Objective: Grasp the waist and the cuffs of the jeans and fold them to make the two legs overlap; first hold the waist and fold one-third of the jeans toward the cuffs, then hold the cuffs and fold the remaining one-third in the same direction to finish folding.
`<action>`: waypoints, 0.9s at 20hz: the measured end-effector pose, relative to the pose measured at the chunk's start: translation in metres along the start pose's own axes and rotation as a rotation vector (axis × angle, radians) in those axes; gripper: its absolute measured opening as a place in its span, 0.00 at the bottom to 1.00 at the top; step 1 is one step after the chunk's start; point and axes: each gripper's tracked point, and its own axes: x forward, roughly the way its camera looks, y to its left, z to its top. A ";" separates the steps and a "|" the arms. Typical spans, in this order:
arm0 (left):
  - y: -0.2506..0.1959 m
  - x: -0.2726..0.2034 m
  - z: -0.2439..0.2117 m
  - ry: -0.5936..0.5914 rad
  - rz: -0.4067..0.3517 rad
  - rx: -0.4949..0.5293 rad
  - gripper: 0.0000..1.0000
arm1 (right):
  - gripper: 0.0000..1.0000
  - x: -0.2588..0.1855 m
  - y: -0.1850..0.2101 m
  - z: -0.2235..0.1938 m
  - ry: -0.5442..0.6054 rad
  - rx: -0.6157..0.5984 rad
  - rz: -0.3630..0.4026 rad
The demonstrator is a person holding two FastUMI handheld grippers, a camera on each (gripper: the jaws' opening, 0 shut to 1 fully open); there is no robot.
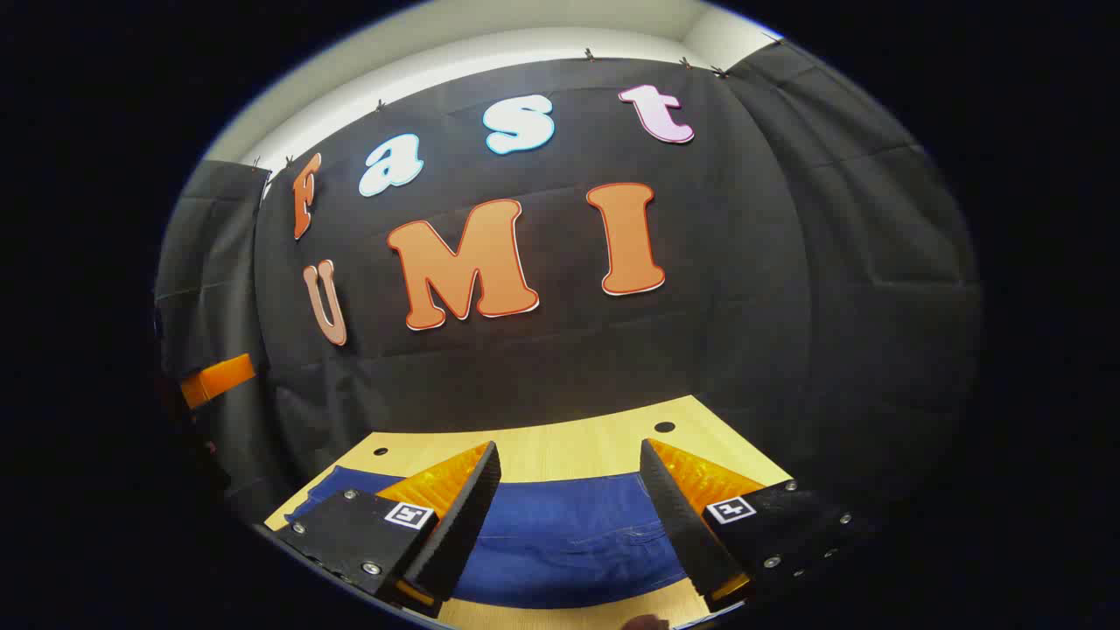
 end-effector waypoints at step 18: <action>0.096 -0.032 0.000 -0.042 0.222 0.013 0.95 | 0.97 0.023 0.032 0.010 0.075 -0.050 0.058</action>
